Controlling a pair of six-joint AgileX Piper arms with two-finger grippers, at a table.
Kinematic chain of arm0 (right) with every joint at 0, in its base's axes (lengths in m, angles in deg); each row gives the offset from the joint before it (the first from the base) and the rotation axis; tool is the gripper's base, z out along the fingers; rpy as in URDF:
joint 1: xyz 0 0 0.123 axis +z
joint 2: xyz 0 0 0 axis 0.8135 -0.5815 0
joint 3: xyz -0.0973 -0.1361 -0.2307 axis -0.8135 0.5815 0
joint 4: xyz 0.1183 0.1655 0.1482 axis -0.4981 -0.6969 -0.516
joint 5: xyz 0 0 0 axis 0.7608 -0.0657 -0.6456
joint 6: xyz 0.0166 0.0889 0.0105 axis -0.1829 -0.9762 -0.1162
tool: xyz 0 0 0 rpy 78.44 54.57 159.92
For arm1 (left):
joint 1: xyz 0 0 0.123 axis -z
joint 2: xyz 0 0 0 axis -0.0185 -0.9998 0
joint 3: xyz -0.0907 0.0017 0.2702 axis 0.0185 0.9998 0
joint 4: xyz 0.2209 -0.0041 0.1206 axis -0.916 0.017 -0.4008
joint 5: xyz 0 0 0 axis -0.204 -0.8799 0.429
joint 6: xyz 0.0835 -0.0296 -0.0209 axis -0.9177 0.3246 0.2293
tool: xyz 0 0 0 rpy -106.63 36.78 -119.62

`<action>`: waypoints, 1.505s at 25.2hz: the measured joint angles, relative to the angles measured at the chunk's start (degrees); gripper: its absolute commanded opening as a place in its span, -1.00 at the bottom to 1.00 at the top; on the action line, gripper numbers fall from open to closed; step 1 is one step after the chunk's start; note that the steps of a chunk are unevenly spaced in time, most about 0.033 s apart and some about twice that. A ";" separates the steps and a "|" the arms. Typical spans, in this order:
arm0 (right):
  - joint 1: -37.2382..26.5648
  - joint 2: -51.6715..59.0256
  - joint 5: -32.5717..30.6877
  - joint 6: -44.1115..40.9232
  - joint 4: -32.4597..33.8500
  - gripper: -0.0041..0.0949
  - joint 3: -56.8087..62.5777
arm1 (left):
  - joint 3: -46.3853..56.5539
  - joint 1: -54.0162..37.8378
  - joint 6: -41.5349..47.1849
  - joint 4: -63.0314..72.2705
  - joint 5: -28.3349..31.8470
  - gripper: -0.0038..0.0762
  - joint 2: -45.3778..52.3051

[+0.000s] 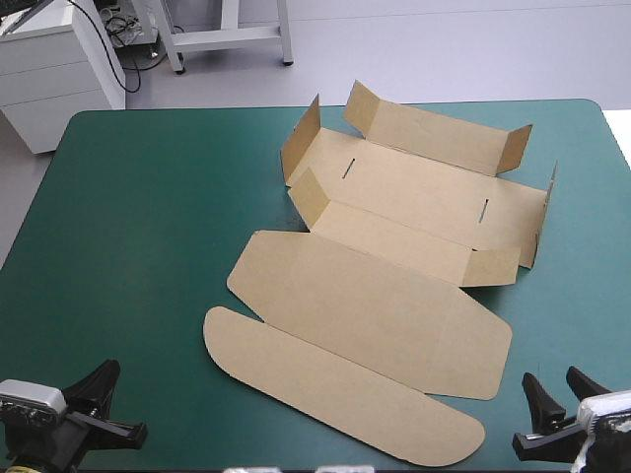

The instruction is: Fold the box

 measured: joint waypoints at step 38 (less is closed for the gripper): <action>-19.15 -67.24 2.99 -4.25 -14.93 0.09 -26.99 | 0.00 0.00 0.00 0.00 0.00 -0.92 0.00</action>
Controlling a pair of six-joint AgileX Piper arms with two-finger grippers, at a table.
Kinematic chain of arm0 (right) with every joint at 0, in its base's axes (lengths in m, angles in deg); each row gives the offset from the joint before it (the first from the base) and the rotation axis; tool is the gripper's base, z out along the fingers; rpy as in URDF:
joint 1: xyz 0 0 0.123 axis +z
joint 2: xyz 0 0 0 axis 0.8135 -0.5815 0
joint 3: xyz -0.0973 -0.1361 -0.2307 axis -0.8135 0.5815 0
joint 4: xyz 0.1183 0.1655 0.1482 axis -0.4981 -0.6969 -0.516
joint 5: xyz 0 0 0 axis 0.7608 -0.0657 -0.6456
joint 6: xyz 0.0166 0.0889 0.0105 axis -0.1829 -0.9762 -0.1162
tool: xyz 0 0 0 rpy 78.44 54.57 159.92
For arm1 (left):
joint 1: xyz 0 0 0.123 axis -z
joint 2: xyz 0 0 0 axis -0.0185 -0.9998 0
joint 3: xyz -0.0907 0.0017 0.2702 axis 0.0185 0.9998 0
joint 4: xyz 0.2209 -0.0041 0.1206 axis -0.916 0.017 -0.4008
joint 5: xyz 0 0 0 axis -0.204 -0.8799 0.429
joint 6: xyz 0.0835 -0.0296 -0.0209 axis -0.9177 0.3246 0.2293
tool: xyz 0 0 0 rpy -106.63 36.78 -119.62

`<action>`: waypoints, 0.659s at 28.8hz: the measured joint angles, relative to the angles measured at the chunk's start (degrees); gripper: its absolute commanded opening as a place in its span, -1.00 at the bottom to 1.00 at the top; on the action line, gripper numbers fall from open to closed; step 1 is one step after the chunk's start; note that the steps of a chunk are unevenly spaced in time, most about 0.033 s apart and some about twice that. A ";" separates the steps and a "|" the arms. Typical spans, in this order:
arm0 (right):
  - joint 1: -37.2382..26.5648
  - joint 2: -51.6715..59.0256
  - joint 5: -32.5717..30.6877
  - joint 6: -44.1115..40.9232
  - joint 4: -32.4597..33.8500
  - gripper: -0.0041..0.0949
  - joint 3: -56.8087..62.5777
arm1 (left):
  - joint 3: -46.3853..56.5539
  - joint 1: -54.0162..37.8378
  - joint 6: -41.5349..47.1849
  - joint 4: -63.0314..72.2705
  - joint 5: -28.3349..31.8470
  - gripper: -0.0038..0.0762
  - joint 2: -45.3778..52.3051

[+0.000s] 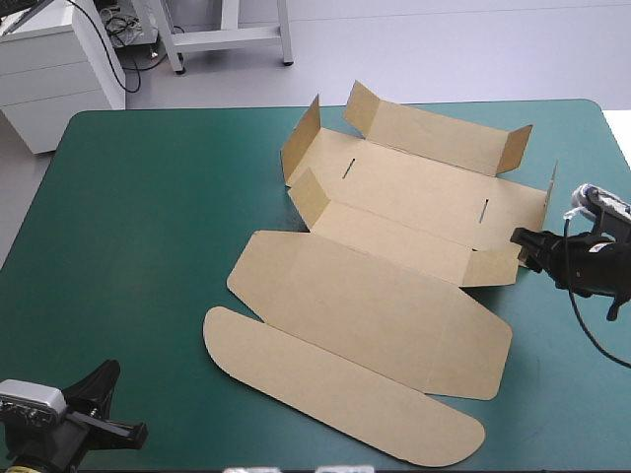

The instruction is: Fold the box

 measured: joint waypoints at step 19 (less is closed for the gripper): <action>-5.45 -17.86 0.77 17.59 -17.57 0.09 0.00 | 0.00 0.00 0.00 0.00 0.00 -0.92 0.00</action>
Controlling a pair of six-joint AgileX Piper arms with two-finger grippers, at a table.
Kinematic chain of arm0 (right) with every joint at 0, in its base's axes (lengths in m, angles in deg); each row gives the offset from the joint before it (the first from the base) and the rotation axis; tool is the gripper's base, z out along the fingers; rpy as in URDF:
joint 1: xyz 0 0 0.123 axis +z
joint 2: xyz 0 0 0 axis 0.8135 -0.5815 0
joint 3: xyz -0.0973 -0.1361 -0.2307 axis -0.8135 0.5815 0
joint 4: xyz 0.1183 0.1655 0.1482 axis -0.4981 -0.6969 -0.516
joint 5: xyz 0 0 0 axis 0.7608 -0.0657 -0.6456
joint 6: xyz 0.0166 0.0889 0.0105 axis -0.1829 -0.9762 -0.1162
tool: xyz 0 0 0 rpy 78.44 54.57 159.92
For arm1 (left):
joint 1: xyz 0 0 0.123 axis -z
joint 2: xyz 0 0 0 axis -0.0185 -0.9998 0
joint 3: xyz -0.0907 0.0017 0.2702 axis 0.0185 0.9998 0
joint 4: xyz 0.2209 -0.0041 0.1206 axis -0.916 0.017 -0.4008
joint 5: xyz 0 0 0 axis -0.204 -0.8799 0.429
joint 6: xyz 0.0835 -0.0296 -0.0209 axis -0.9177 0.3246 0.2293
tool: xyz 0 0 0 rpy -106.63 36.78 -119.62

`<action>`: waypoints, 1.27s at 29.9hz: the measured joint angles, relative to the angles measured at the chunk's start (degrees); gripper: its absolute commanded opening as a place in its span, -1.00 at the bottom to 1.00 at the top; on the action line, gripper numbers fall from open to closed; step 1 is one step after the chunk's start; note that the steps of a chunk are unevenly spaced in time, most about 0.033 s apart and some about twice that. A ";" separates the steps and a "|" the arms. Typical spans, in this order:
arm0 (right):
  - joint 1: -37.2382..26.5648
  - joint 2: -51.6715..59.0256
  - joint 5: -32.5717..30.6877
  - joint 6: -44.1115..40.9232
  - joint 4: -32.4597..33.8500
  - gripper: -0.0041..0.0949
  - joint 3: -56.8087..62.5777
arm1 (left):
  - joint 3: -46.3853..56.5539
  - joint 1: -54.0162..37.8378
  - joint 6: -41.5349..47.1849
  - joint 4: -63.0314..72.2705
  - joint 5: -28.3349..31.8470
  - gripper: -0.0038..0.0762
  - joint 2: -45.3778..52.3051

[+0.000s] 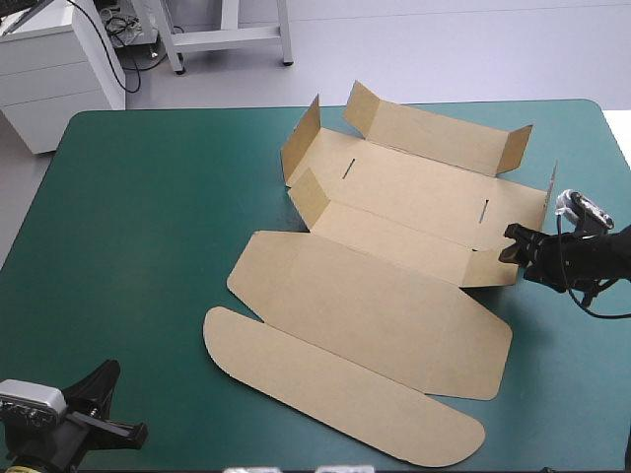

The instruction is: Fold the box

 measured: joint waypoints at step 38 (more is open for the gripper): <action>15.19 -22.92 -20.56 1.43 24.03 -0.95 -40.90 | 0.00 0.00 -0.07 0.00 0.00 -0.92 0.00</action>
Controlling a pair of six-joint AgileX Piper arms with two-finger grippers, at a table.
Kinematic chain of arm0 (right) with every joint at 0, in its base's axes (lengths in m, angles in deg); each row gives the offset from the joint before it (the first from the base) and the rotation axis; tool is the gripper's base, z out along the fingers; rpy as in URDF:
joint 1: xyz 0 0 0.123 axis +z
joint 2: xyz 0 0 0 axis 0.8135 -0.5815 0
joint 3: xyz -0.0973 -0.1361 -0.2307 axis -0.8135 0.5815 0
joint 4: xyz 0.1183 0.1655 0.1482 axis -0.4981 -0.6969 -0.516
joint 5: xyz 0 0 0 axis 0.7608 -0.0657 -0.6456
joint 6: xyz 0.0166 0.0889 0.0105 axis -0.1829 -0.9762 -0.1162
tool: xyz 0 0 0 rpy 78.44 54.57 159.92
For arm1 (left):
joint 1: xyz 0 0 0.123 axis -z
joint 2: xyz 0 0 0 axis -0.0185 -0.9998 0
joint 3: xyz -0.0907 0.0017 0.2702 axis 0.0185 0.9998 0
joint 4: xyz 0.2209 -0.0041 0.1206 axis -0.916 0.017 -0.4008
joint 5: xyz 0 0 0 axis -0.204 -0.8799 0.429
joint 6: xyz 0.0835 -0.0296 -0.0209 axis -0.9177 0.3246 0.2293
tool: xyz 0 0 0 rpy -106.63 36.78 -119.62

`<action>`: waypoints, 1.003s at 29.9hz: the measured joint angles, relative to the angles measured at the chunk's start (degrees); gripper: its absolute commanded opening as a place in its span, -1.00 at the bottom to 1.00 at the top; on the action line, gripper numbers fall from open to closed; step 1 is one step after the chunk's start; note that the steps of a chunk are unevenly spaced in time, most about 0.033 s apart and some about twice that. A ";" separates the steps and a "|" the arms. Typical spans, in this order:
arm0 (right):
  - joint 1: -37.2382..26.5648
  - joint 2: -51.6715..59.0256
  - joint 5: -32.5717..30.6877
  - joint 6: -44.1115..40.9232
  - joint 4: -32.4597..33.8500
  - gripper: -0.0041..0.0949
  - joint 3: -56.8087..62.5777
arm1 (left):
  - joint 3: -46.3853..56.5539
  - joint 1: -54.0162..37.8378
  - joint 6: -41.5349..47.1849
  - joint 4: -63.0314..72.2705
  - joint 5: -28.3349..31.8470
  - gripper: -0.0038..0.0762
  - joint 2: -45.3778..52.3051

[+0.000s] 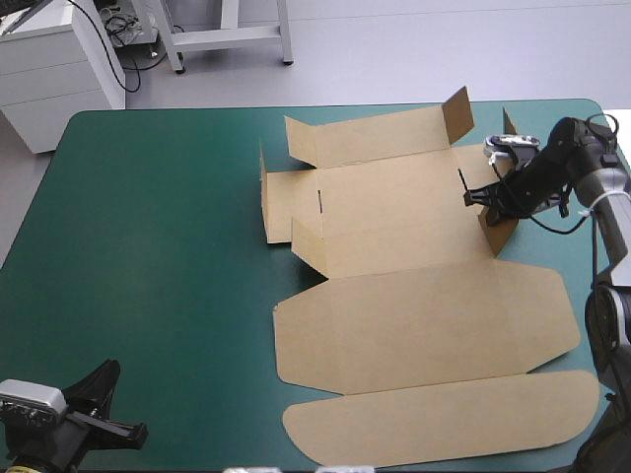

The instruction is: Fold the box

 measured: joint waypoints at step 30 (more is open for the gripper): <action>29.84 -16.20 -2.13 41.29 6.71 -0.96 -26.66 | 0.00 0.00 -0.18 0.00 0.00 -0.92 0.00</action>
